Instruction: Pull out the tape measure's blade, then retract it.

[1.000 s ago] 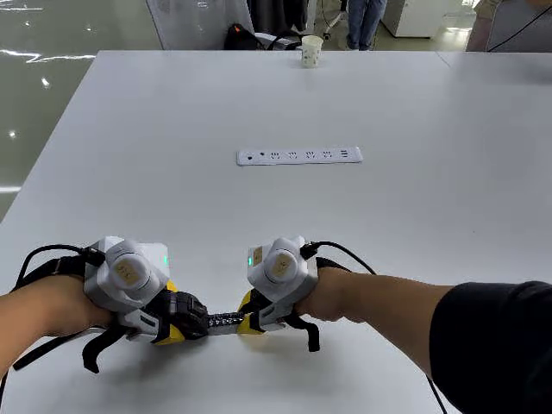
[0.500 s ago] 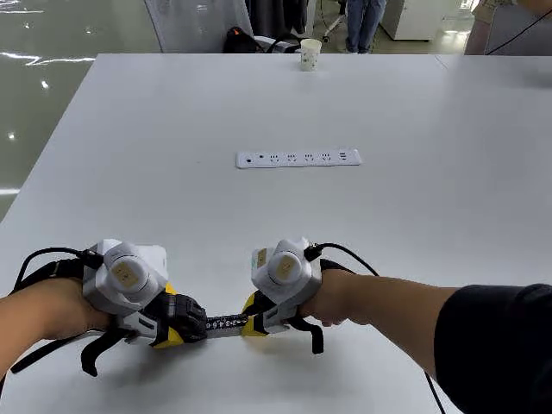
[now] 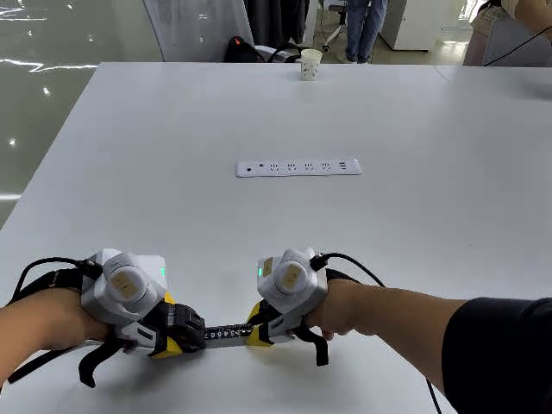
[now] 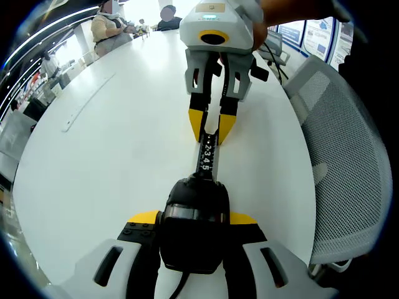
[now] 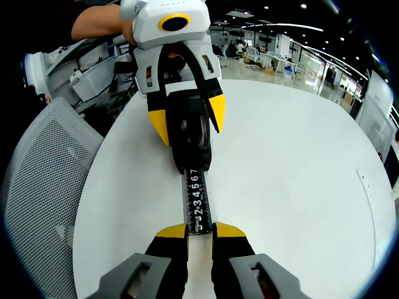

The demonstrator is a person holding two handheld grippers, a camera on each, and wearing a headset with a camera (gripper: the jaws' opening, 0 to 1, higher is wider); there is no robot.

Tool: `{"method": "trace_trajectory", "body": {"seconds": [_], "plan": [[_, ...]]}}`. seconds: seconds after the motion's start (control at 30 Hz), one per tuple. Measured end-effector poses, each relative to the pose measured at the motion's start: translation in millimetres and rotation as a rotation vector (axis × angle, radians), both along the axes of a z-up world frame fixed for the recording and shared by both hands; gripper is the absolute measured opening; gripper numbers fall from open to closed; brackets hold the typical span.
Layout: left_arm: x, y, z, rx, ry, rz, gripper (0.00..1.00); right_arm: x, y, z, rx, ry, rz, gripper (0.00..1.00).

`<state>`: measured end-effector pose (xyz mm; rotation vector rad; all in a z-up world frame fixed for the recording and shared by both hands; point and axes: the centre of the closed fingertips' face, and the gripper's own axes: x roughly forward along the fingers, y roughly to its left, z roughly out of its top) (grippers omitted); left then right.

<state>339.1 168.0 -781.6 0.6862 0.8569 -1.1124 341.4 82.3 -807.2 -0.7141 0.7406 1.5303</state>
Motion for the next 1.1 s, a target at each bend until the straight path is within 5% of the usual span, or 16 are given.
{"method": "trace_trajectory", "body": {"seconds": [1.1], "plan": [[1.1,-1.0,-0.2,-0.008,0.007,0.011,0.33,2.7,-17.6,0.9,-0.014,0.002,-0.013,0.1]]}}
